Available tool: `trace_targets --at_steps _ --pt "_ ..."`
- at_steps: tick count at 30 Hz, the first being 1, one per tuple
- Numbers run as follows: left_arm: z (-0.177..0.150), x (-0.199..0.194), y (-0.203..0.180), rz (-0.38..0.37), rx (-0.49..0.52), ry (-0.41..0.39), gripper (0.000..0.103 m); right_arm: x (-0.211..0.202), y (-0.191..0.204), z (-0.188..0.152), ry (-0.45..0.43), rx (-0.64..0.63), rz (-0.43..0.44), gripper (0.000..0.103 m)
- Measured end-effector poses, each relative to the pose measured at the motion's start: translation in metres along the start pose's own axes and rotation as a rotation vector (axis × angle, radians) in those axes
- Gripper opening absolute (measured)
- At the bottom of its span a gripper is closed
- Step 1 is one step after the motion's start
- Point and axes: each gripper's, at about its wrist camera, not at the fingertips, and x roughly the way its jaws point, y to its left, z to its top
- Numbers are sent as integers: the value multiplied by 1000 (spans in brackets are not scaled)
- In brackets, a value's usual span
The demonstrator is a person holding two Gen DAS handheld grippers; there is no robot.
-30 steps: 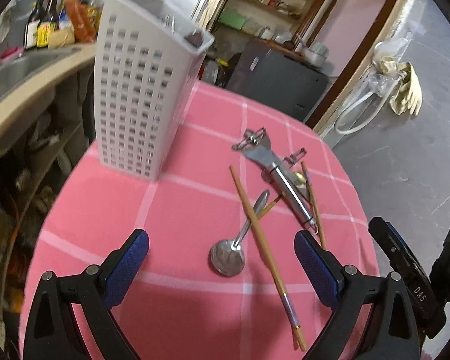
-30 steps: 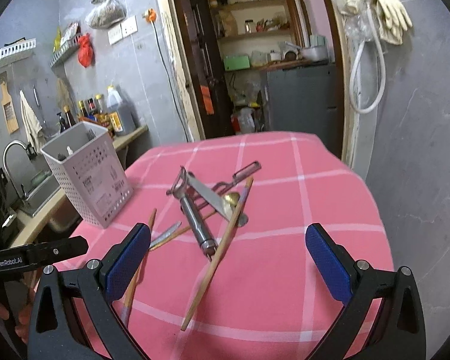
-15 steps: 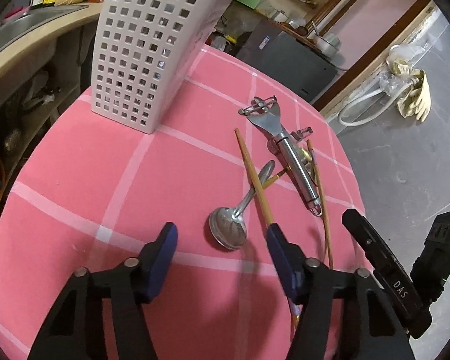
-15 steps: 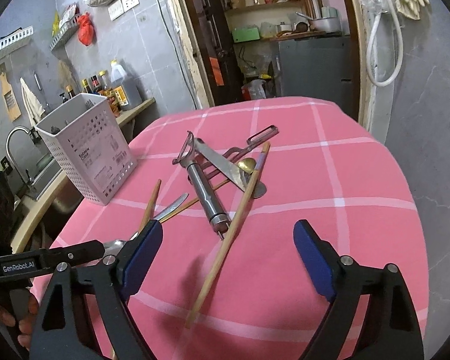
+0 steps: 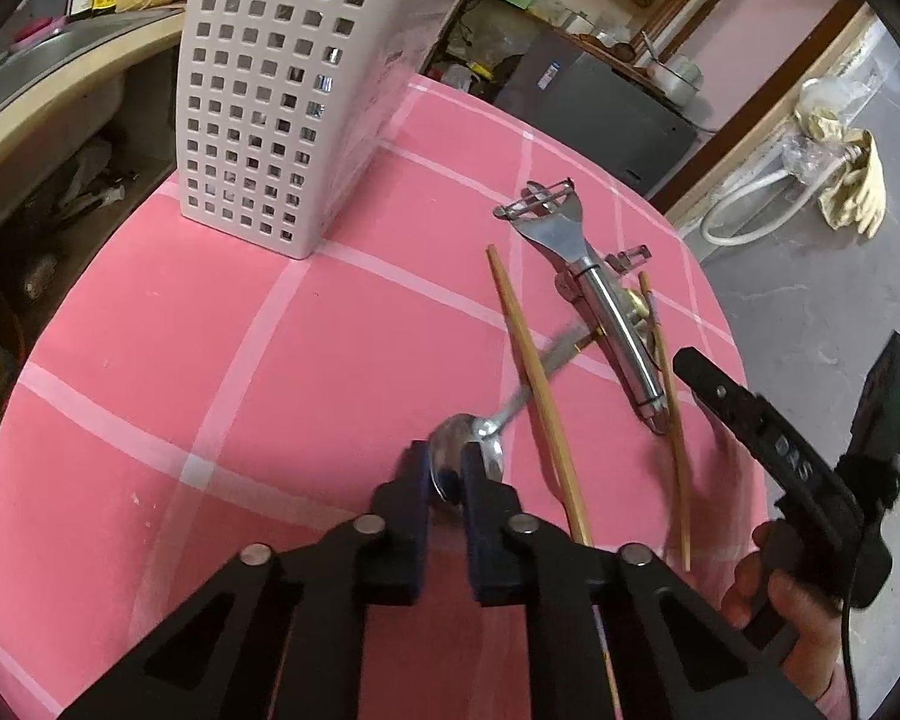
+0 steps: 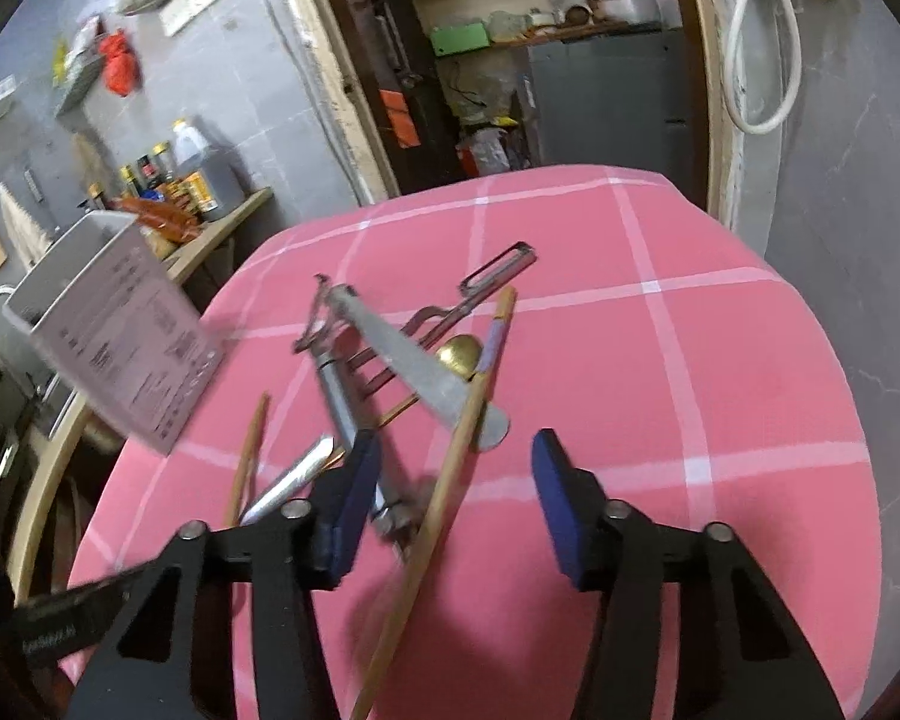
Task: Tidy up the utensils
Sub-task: 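Grasp a metal spoon with the left tool while the right tool grasps wooden chopsticks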
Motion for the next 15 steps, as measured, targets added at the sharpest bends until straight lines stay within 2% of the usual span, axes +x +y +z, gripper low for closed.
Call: trace_targets --at_steps 4,8,10,15 --pt "3 1 1 1 -21 -5 6 17 -2 8 52 17 -14 28" --pt "5 -4 -1 13 0 -19 5 27 1 11 91 17 -22 22" --pt "7 -6 1 11 4 -17 4 28 0 13 102 28 -26 12" --pt "14 -14 9 11 24 -10 4 28 1 12 110 28 -2 7"
